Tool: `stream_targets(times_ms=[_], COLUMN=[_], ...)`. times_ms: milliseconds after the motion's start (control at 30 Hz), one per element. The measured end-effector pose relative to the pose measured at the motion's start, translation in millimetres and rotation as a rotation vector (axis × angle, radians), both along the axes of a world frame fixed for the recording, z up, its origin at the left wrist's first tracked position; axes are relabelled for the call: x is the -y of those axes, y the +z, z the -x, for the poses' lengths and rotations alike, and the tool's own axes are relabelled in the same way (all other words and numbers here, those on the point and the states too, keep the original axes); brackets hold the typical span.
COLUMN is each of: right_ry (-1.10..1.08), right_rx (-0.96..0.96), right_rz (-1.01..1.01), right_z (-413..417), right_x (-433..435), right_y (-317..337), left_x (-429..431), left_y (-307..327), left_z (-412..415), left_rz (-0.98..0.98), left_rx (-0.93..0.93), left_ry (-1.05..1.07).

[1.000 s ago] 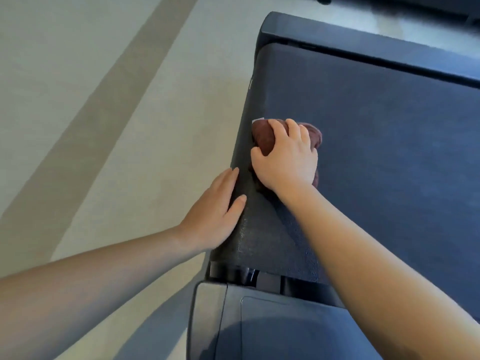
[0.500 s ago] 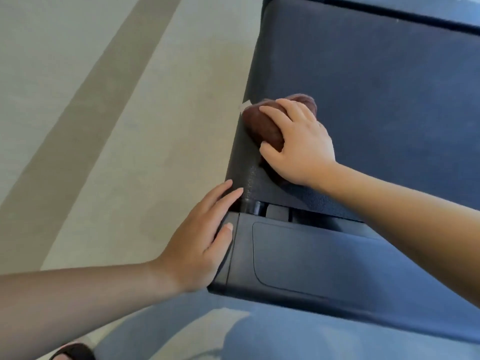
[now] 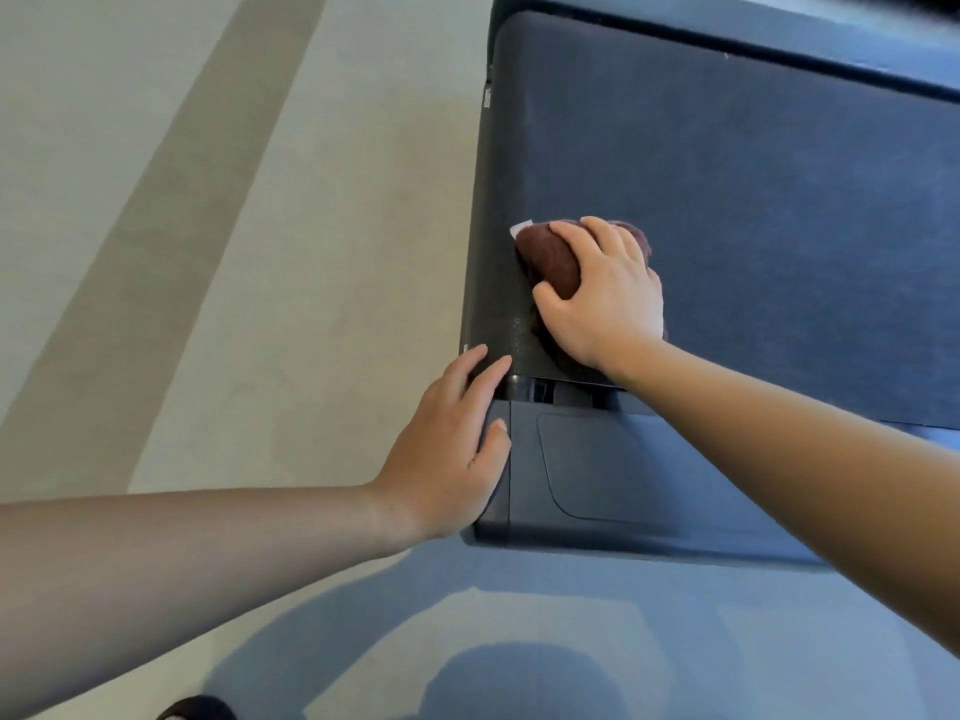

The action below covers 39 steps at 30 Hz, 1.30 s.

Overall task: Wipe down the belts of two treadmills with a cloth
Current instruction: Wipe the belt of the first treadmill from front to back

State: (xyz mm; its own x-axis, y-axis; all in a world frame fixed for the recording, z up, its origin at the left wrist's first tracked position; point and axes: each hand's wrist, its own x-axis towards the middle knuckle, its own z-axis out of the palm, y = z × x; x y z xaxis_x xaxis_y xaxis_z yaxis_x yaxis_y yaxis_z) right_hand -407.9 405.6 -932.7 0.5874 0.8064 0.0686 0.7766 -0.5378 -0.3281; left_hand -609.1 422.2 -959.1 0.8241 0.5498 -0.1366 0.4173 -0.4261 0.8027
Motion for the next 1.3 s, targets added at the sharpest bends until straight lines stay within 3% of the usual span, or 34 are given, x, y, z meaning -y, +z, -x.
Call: stream_targets(times_ms=[233,467,600,1033,1300], right_ry=[0.092,-0.005,-0.12,-0.285,-0.208], right_rx=[-0.001,0.013,0.02,-0.026,0.027], right_rz=[-0.031,-0.052,-0.047,-0.04,0.079], right_z=[-3.8,-43.2,-77.3,-131.6,-101.2], right_x=[24.9,97.2,133.1,134.9,165.9], right_y=[-1.5,-4.3,-2.6,-1.4,-4.9], left_x=[-8.4,-25.1,-28.1,-19.0,11.5], left_y=[3.3,12.6,12.7,12.8,2.4], left_z=[-4.0,-45.0,-65.0,-107.9,-173.2], left_rz=[-0.037,-0.505,-0.548,-0.584,-0.616], left_rx=[-0.066,-0.177,-0.178,-0.178,-0.176], left_ry=[-0.078,-0.494,-0.668,-0.589,-0.417])
